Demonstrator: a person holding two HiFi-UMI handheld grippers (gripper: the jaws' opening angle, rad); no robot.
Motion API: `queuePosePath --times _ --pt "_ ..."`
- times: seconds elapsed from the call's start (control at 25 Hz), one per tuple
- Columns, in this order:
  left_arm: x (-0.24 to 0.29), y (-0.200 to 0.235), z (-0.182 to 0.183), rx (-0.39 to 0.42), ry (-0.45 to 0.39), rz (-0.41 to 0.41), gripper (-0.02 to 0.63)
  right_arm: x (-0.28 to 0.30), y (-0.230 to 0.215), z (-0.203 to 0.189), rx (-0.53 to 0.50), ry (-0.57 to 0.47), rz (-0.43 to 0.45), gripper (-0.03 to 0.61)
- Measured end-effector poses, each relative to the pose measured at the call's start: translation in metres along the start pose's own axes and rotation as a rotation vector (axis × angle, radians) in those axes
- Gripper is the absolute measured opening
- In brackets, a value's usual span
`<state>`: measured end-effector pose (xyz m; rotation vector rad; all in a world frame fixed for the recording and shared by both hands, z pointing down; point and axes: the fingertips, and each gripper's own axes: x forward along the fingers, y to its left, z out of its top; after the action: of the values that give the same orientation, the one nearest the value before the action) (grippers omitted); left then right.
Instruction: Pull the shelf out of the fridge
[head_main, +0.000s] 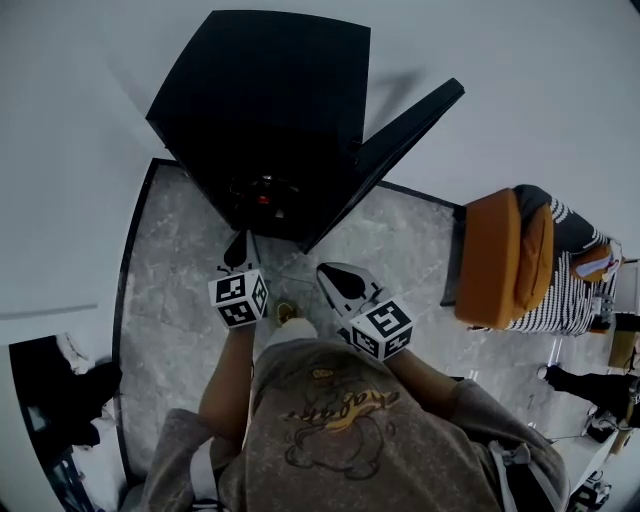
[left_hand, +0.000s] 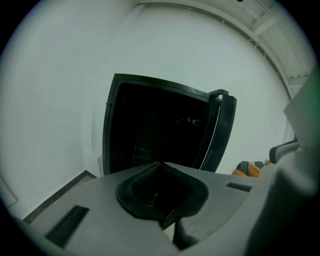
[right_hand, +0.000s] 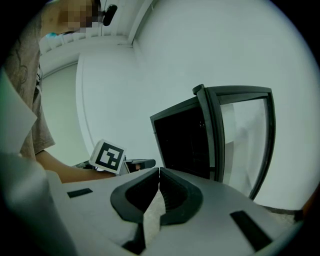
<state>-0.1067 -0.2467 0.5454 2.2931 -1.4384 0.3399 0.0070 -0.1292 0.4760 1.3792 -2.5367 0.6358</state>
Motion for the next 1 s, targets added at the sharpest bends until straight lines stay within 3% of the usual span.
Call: queuePosePath --times 1.0 --pt "0.131 0.045 -0.032 -0.087 0.086 -0.043 0.006 0.06 -0.007 0.004 0.023 0.049 -0.01 0.021"
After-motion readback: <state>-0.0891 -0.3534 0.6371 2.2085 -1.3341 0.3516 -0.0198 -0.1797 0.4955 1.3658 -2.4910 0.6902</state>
